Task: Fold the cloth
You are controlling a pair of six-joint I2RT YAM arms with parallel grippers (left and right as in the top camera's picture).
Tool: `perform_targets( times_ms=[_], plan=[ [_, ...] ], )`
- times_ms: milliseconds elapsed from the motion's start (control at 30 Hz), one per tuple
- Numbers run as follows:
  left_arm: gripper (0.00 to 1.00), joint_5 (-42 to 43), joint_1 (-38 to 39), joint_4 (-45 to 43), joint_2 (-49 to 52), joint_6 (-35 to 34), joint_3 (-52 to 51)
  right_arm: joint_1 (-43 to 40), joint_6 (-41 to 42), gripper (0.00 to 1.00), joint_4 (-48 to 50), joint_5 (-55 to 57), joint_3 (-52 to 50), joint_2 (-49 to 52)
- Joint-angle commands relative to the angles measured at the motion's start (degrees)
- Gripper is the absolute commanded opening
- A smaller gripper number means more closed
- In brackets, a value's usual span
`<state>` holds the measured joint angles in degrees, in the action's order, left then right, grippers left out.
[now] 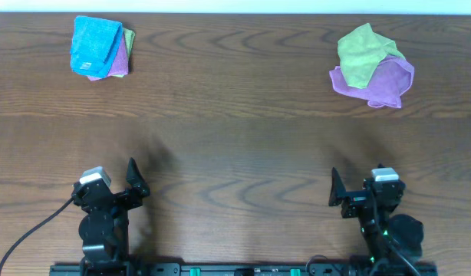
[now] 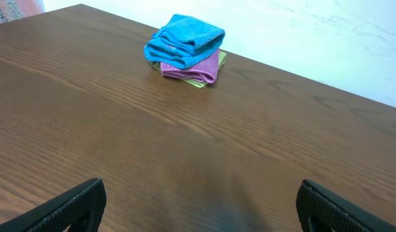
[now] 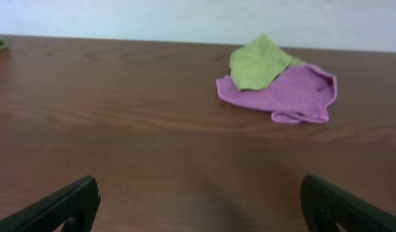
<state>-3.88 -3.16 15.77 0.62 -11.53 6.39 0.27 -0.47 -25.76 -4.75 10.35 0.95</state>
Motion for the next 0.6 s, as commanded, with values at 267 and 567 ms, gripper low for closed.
perform_targets(
  times_ms=[267,567],
  plan=[
    [0.95,-1.03,0.28,0.13,-0.31,0.83,-1.53,-0.31,-0.44,0.99,0.28,-0.63,-3.06,-0.63],
    [0.95,-1.03,0.28,0.13,-0.31,0.83,-1.53,-0.31,-0.44,0.99,0.28,-0.63,-3.06,-0.61]
  ],
)
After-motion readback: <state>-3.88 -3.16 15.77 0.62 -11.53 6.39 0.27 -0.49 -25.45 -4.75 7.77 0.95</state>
